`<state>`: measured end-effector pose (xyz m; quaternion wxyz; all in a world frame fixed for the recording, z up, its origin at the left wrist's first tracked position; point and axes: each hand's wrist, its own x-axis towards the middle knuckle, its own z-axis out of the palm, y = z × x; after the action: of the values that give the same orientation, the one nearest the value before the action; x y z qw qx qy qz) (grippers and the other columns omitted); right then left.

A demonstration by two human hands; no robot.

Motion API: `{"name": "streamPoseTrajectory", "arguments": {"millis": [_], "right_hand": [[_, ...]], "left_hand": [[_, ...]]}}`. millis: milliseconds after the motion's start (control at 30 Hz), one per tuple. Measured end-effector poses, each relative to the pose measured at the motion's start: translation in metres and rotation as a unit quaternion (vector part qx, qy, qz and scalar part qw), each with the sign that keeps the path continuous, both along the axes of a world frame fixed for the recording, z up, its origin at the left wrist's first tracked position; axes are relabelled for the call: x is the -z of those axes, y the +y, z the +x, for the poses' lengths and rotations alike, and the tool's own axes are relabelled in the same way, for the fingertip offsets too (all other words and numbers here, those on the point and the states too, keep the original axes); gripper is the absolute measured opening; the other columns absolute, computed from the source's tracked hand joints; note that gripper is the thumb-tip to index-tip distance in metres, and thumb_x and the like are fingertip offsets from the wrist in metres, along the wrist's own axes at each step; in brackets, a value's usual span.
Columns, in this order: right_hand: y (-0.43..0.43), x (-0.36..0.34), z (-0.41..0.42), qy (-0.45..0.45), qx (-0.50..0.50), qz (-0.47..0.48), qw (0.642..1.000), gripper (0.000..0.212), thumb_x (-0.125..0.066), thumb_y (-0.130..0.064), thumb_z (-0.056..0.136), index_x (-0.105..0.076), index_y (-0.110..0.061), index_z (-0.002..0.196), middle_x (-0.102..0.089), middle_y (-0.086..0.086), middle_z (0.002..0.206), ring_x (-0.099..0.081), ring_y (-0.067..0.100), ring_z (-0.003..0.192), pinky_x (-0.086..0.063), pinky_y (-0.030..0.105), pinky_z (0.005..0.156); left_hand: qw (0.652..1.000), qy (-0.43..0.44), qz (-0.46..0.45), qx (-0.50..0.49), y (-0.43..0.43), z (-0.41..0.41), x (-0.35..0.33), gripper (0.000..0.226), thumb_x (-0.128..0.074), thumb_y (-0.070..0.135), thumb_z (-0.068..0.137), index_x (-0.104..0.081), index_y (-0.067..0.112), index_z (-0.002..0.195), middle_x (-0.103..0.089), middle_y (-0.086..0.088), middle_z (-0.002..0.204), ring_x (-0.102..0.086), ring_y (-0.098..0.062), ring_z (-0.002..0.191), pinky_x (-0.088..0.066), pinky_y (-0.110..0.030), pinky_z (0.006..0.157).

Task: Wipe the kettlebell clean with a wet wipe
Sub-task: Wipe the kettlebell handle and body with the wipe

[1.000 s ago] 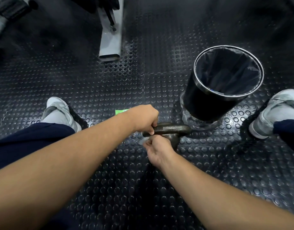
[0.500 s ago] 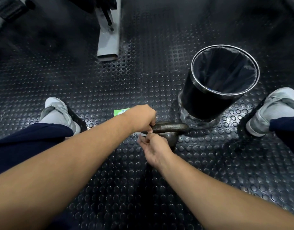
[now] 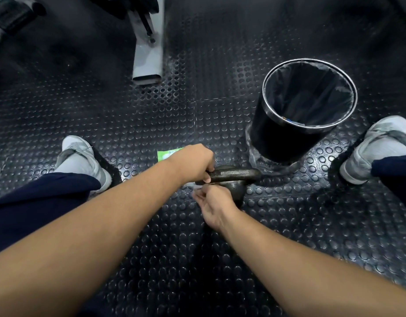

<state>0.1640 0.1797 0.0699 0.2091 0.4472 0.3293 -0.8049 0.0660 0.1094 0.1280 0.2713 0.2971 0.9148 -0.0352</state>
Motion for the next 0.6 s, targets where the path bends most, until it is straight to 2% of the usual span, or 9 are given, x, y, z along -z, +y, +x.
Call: {"name": "streamPoseTrajectory", "arguments": {"millis": [100,200,267,333,400,433,500,533,600], "right_hand": [[-0.002,-0.004,0.004,0.016,-0.024,0.014,0.999,0.021,-0.050,0.016,0.091,-0.062,0.000,0.098,-0.063,0.010,0.096,-0.060,0.017,0.095,-0.050,0.042,0.106],[-0.009,-0.002,-0.004,0.004,-0.057,0.067,0.996,0.022,-0.052,0.008,0.091,-0.061,0.001,0.110,-0.059,0.008,0.094,-0.059,0.015,0.102,-0.048,0.051,0.106],[-0.010,-0.001,-0.009,-0.022,-0.051,0.089,0.994,0.018,-0.053,0.001,0.094,-0.056,-0.001,0.111,-0.062,0.007,0.092,-0.062,0.015,0.090,-0.051,0.045,0.103],[-0.007,-0.001,-0.011,-0.036,-0.032,0.077,0.996,0.011,-0.051,0.002,0.096,-0.053,-0.006,0.103,-0.065,0.010,0.099,-0.062,0.014,0.084,-0.053,0.036,0.097],[-0.004,-0.002,-0.009,-0.032,0.001,0.036,0.999,0.023,-0.048,0.011,0.092,-0.056,-0.002,0.109,-0.063,0.011,0.104,-0.057,0.011,0.075,-0.051,0.029,0.086],[-0.003,-0.004,-0.008,-0.026,0.014,0.011,1.000,0.030,-0.047,0.016,0.090,-0.058,0.001,0.114,-0.064,0.012,0.108,-0.057,0.012,0.075,-0.052,0.029,0.086],[-0.004,-0.009,-0.006,-0.013,0.030,-0.029,0.999,0.038,-0.047,0.021,0.088,-0.059,0.005,0.119,-0.067,0.013,0.114,-0.066,0.018,0.088,-0.055,0.035,0.095],[-0.004,-0.013,-0.006,-0.007,0.041,-0.040,0.998,0.038,-0.046,0.023,0.087,-0.060,0.006,0.118,-0.068,0.014,0.111,-0.068,0.020,0.091,-0.054,0.038,0.100],[-0.006,-0.022,-0.006,-0.001,0.058,-0.034,0.998,0.039,-0.042,0.023,0.086,-0.061,0.005,0.115,-0.069,0.011,0.100,-0.066,0.016,0.084,-0.051,0.041,0.104]], "left_hand": [[1.000,-0.005,0.000,-0.007,-0.001,-0.001,-0.002,0.028,-0.081,0.038,0.083,-0.080,0.024,0.107,-0.077,0.002,0.096,-0.069,-0.022,0.093,-0.052,-0.030,0.073],[1.000,-0.004,0.000,-0.007,0.001,0.000,-0.005,0.029,-0.081,0.037,0.084,-0.080,0.025,0.110,-0.078,0.002,0.098,-0.069,-0.021,0.095,-0.053,-0.030,0.075],[1.000,-0.001,0.003,-0.009,0.001,0.000,-0.007,0.029,-0.081,0.036,0.084,-0.079,0.024,0.111,-0.078,0.001,0.099,-0.070,-0.021,0.096,-0.055,-0.031,0.078],[1.000,0.001,0.005,-0.008,0.001,0.001,-0.007,0.027,-0.081,0.036,0.084,-0.080,0.022,0.108,-0.078,0.001,0.097,-0.070,-0.021,0.095,-0.056,-0.033,0.079],[1.000,-0.002,0.006,-0.013,0.001,0.002,-0.006,0.029,-0.081,0.035,0.084,-0.080,0.022,0.110,-0.078,0.000,0.099,-0.070,-0.022,0.096,-0.056,-0.032,0.079],[1.000,-0.001,0.006,-0.015,0.001,0.001,-0.006,0.030,-0.081,0.035,0.084,-0.080,0.021,0.112,-0.078,-0.001,0.101,-0.070,-0.023,0.097,-0.056,-0.032,0.080],[1.000,0.004,0.005,-0.014,0.000,0.001,-0.004,0.032,-0.081,0.033,0.084,-0.079,0.021,0.113,-0.078,-0.002,0.103,-0.071,-0.023,0.098,-0.057,-0.033,0.081],[1.000,0.006,0.007,-0.013,0.000,0.000,-0.003,0.031,-0.081,0.032,0.084,-0.079,0.021,0.113,-0.078,-0.002,0.103,-0.071,-0.024,0.097,-0.057,-0.034,0.081],[1.000,0.005,0.012,-0.013,-0.001,0.000,-0.001,0.028,-0.079,0.028,0.085,-0.079,0.022,0.113,-0.078,-0.002,0.103,-0.072,-0.025,0.097,-0.058,-0.036,0.082]]}}
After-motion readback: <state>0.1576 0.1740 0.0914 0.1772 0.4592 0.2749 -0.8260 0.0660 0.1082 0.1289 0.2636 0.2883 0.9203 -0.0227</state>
